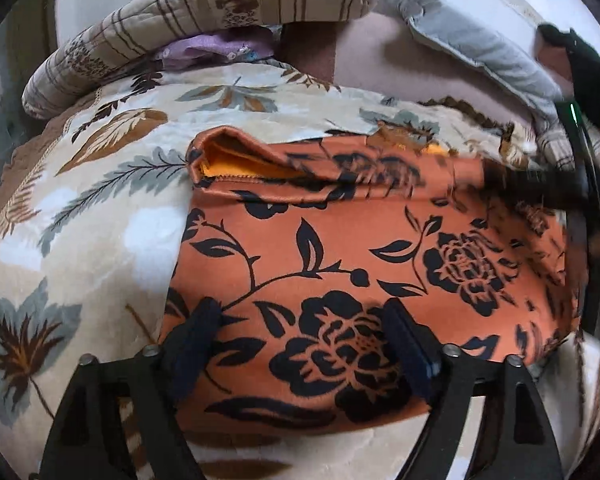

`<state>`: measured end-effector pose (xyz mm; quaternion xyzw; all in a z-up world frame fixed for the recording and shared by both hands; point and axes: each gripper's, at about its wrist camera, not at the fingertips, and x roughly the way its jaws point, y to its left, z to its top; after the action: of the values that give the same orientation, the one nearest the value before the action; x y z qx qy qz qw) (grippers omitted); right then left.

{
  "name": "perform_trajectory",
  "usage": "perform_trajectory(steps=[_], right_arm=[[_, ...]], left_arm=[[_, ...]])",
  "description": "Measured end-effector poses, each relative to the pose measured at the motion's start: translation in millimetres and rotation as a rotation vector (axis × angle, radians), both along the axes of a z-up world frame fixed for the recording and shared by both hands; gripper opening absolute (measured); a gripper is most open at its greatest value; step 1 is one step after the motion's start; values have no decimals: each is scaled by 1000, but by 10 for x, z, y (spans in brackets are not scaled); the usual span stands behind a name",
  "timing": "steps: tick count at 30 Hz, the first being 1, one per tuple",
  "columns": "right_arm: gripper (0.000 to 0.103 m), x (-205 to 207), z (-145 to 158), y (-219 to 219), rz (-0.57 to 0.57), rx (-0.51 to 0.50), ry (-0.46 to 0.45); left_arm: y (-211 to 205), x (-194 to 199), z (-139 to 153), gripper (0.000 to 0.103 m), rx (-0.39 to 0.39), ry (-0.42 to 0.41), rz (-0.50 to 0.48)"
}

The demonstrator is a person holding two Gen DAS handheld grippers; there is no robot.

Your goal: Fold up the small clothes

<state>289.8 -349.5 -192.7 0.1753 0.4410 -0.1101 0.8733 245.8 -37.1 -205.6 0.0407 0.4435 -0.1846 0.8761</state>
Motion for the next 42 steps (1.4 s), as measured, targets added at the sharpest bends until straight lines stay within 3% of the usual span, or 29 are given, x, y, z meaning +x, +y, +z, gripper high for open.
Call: perform_trajectory(steps=[3, 7, 11, 13, 17, 22, 26, 31, 36, 42], right_arm=[[43, 80, 222, -3, -30, 40, -101], [43, 24, 351, 351, 111, 102, -147], [44, 178, 111, 838, 301, 208, -39], [44, 316, -39, 1001, 340, 241, 11], [45, 673, -218, 1154, 307, 191, -9], [45, 899, -186, 820, 147, 366, -90], [45, 521, 42, 589, 127, 326, -150], [48, -315, 269, 155, 80, 255, -152], [48, -1251, 192, -168, 8, 172, -73], [48, -1739, 60, -351, -94, 190, -40]], left_arm=[[-101, 3, -39, 94, 65, -13, -6], [-122, 9, -45, 97, 96, 3, 6], [-23, 25, 14, 97, 53, 39, 32], [48, 13, 46, 97, 38, 38, 56], [141, 1, 79, 97, 26, 21, 96], [141, 115, -26, 97, 58, 70, 126], [139, 92, 46, 97, 68, 24, 149], [56, -24, 187, 97, 174, -88, 175], [6, -149, 361, 97, 178, -135, 170], [-10, -408, 618, 97, 152, -195, 172]])
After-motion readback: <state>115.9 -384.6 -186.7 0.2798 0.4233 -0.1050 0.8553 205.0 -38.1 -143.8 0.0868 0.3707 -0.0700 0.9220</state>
